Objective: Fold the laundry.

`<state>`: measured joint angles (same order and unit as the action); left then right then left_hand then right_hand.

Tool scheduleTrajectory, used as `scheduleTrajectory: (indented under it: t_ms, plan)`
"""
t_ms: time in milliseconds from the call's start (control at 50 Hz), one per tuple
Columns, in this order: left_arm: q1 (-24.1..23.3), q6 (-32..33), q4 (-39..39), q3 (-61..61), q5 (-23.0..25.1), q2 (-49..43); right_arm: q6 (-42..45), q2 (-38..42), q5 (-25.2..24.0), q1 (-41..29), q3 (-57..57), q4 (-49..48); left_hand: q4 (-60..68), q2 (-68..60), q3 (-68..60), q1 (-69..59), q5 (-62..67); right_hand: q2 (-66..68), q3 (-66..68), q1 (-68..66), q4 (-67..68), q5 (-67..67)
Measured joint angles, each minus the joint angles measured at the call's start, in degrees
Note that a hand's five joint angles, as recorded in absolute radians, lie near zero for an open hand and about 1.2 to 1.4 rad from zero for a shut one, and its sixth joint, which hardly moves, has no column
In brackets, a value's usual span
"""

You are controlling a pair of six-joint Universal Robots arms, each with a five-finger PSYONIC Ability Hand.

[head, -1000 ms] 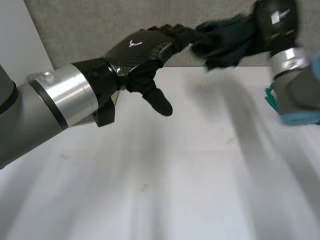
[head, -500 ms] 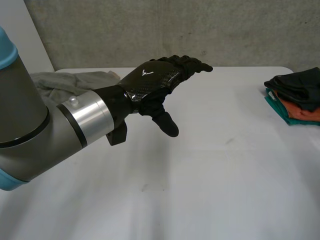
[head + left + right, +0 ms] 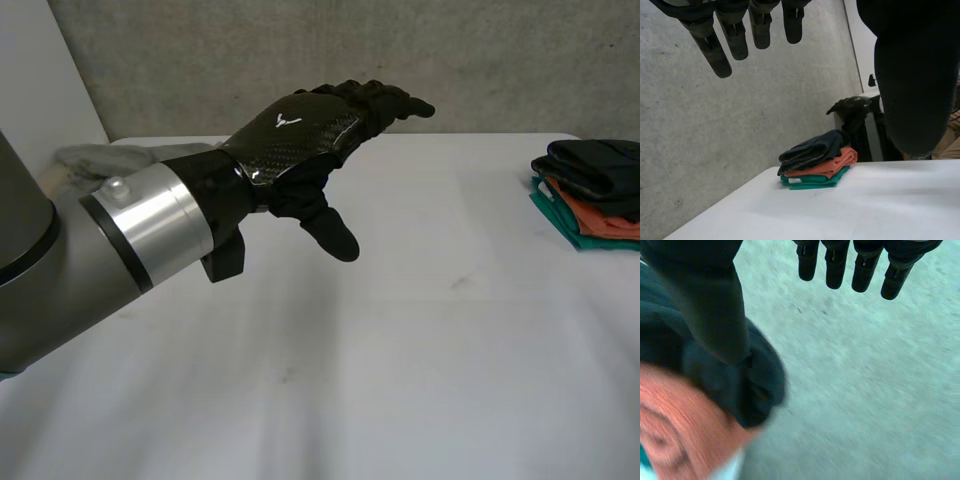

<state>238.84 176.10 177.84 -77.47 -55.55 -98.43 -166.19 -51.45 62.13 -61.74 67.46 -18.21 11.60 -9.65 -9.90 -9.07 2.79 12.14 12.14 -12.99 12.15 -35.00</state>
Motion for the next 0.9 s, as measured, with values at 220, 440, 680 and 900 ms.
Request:
scheduleTrajectory:
  t_ms: [220,440,680,900]
  plan:
    - [0.3,-2.2,1.5,1.6,-4.0,4.2,25.6,-6.0,26.4,-0.4,-8.3,1.5,0.0,0.0,0.0,0.0,0.0,0.0,0.0,0.0,0.0,0.0]
    - [9.0,4.6,1.1,13.2,-30.6,3.3,11.1,-21.4,8.5,-17.5,11.7,-33.1,0.0,0.0,0.0,0.0,0.0,0.0,0.0,0.0,0.0,0.0]
    - [25.6,23.1,5.7,18.0,-22.8,-19.8,0.8,-23.5,-1.2,-37.3,32.8,-31.1,0.0,0.0,0.0,0.0,0.0,0.0,0.0,0.0,0.0,0.0]
    - [31.4,25.9,17.0,31.4,-17.7,-47.4,15.5,-12.8,7.9,-44.4,34.2,-16.2,0.0,0.0,0.0,0.0,0.0,0.0,0.0,0.0,0.0,0.0]
